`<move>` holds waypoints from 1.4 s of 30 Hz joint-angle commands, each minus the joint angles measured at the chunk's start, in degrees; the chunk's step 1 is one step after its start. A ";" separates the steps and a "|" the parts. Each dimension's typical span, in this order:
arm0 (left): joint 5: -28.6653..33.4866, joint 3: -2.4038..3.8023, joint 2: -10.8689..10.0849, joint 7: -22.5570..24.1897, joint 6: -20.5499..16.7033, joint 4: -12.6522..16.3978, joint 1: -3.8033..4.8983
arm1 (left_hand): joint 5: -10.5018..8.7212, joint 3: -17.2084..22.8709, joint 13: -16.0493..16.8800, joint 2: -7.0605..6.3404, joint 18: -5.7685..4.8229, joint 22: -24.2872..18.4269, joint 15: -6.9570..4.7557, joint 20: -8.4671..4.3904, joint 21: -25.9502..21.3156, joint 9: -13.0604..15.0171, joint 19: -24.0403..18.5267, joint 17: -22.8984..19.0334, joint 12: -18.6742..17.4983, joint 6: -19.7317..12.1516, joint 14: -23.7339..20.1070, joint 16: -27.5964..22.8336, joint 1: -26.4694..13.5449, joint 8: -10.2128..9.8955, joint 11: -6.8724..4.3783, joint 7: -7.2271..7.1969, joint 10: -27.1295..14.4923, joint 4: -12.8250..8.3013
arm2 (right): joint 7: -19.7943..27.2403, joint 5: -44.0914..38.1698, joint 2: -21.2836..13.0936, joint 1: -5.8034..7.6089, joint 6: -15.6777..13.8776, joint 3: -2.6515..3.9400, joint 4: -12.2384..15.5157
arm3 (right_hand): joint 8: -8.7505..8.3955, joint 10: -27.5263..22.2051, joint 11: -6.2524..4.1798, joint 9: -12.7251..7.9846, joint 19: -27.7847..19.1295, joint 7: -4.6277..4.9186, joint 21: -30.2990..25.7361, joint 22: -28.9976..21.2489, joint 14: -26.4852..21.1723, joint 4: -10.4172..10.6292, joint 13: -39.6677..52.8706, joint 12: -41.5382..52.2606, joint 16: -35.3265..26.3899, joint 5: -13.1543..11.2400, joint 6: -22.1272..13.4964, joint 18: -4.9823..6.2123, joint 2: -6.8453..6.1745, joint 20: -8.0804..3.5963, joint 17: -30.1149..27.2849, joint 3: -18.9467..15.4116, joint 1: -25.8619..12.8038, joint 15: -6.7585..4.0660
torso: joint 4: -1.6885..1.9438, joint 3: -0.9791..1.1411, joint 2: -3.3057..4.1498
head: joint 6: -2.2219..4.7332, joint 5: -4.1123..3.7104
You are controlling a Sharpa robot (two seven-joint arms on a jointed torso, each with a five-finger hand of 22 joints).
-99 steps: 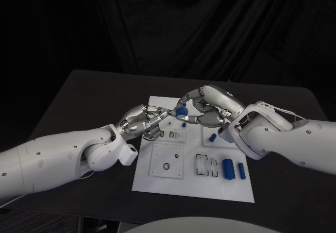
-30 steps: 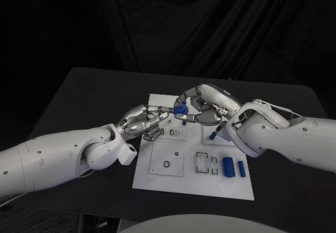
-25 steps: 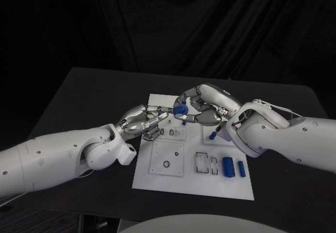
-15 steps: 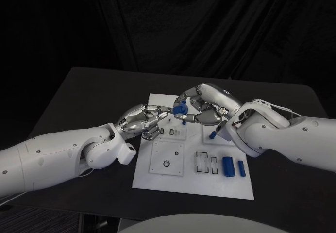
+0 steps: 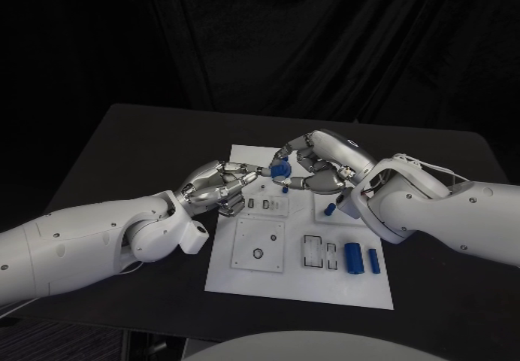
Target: Assemble the parts on the task board
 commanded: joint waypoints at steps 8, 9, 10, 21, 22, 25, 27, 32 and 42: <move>0.21 0.10 0.10 2.05 1.54 0.45 -0.20 | 0.14 -0.30 15.04 0.21 -0.82 6.01 -0.22 -0.40 -0.33 0.23 0.08 15.07 0.15 1.99 6.05 0.14 0.22 0.39 0.12 -0.27 5.95 -0.32 | -1.58 -0.11 0.04 -0.33 0.50 -0.04 -0.10 | 0.21 6.07 0.18 1.48 2.35 -1.25 -0.20 12.82 5.85 -0.09 15.10 0.15 0.17 0.05 1.56 -0.55 0.33 -0.08 15.10 0.51 0.39 0.04 | 0.03 -0.03 -0.02 | 0.01 0.04; 0.21 0.10 0.08 2.06 1.55 0.47 -0.21 | 0.14 -0.30 15.04 0.20 -0.82 6.01 -0.22 -0.40 -0.33 0.26 0.08 15.07 0.15 2.28 6.05 0.14 0.26 0.44 0.10 -0.31 5.95 -0.35 | -1.59 -0.11 0.05 -0.34 0.51 -0.04 -0.11 | 0.21 6.07 0.18 1.48 2.35 -1.25 -0.20 12.82 5.85 -0.09 15.10 0.15 0.17 0.05 1.56 -0.55 0.33 -0.08 15.10 0.51 0.39 0.04 | 0.04 -0.03 -0.01 | -0.01 0.05; 0.21 0.10 0.07 2.06 1.55 0.49 -0.22 | 0.14 -0.30 15.04 0.20 -0.82 6.01 -0.22 -0.40 -0.33 0.26 0.08 15.07 0.15 2.28 6.05 0.14 0.26 0.44 0.10 -0.31 5.95 -0.35 | -1.57 -0.11 0.05 -0.36 0.49 -0.04 -0.12 | 0.21 6.07 0.18 1.48 2.35 -1.25 -0.20 12.82 5.85 -0.09 15.10 0.15 0.17 0.05 1.56 -0.55 0.33 -0.08 15.10 0.51 0.39 0.04 | 0.04 -0.04 0.00 | -0.02 0.07; 0.21 0.10 0.08 0.62 0.43 0.16 -0.63 | 0.26 -0.61 15.04 0.53 -0.84 5.90 0.80 0.19 -0.49 -0.18 -0.20 15.07 0.15 -0.44 6.05 0.14 0.03 -0.32 1.62 1.96 5.95 0.17 | 0.21 -0.11 0.04 -0.50 -1.66 -0.03 0.28 | 0.22 6.07 0.18 1.47 2.39 -1.25 -0.13 12.84 5.85 -0.12 15.10 0.15 0.17 0.01 1.61 -0.57 0.37 -0.07 15.10 0.54 0.47 0.04 | 0.00 -0.04 -0.03 | -0.08 0.06; 0.21 0.10 0.08 0.49 0.34 0.15 -0.70 | 0.25 -0.62 15.04 0.55 -0.82 5.82 0.87 0.24 -0.53 -0.21 -0.33 15.07 0.15 -0.65 6.05 0.14 0.03 -0.37 1.69 2.03 5.95 0.19 | 0.36 -0.11 0.04 -0.50 -1.82 -0.03 0.35 | 0.23 6.07 0.18 1.47 2.42 -1.24 -0.07 12.86 5.85 -0.12 15.10 0.15 0.17 0.00 1.62 -0.58 0.37 -0.07 15.10 0.53 0.47 0.04 | 0.00 -0.03 -0.03 | -0.08 0.06; 0.21 0.10 0.09 -0.06 0.03 0.14 -1.02 | 0.24 -0.64 15.04 0.59 -0.80 5.73 1.01 0.34 -0.58 -0.25 -0.48 15.07 0.15 -0.97 6.05 0.14 0.02 -0.44 1.84 2.17 5.95 0.23 | 0.86 -0.11 0.03 -0.51 -2.36 -0.03 0.62 | 0.23 6.07 0.18 1.47 2.46 -1.24 0.01 12.89 5.85 -0.11 15.10 0.15 0.17 0.00 1.63 -0.60 0.36 -0.07 15.10 0.52 0.47 0.04 | 0.02 -0.02 0.01 | -0.12 0.02; 0.21 0.10 0.16 -0.34 -0.07 0.16 -1.19 | 0.24 -0.65 15.04 0.64 -0.74 5.50 1.19 0.47 -0.68 -0.32 -0.86 15.07 0.15 -1.57 6.05 0.14 0.03 -0.53 2.03 2.36 5.95 0.27 | 1.06 -0.11 0.05 -0.51 -2.52 -0.03 0.74 | 0.24 6.07 0.19 1.47 2.49 -1.24 0.06 12.91 5.85 -0.10 15.10 0.15 0.17 -0.01 1.65 -0.61 0.35 -0.07 15.10 0.51 0.45 0.04 | 0.02 -0.03 0.02 | -0.09 0.01; 0.21 0.11 0.37 -0.70 -0.26 0.15 -1.36 | 0.24 -0.66 15.04 0.62 -0.72 5.41 1.37 0.63 -0.75 -0.40 -1.03 15.07 0.15 -2.28 6.05 0.14 0.12 -0.63 2.19 2.49 5.95 0.22 | 1.21 -0.11 0.13 -0.51 -2.53 -0.02 0.82 | 0.26 6.07 0.20 1.47 2.50 -1.23 0.08 12.91 5.85 -0.07 15.10 0.15 0.17 -0.02 1.70 -0.62 0.34 -0.06 15.10 0.48 0.41 0.04 | -0.07 0.01 0.02 | -0.14 0.18; 0.21 0.11 0.56 -0.84 -0.06 0.16 -1.45 | 0.23 -0.63 15.04 0.71 -0.73 5.41 1.48 0.73 -0.77 -0.40 -1.05 15.07 0.15 -2.40 6.05 0.14 0.18 -0.63 2.30 2.60 5.95 0.21 | 0.98 -0.11 0.39 -0.51 -2.08 -0.02 0.71 | 0.27 6.07 0.20 1.46 2.49 -1.23 0.06 12.91 5.85 0.00 15.10 0.15 0.17 -0.04 1.75 -0.61 0.32 -0.06 15.10 0.43 0.34 0.05 | -0.04 -0.02 0.05 | -0.23 0.23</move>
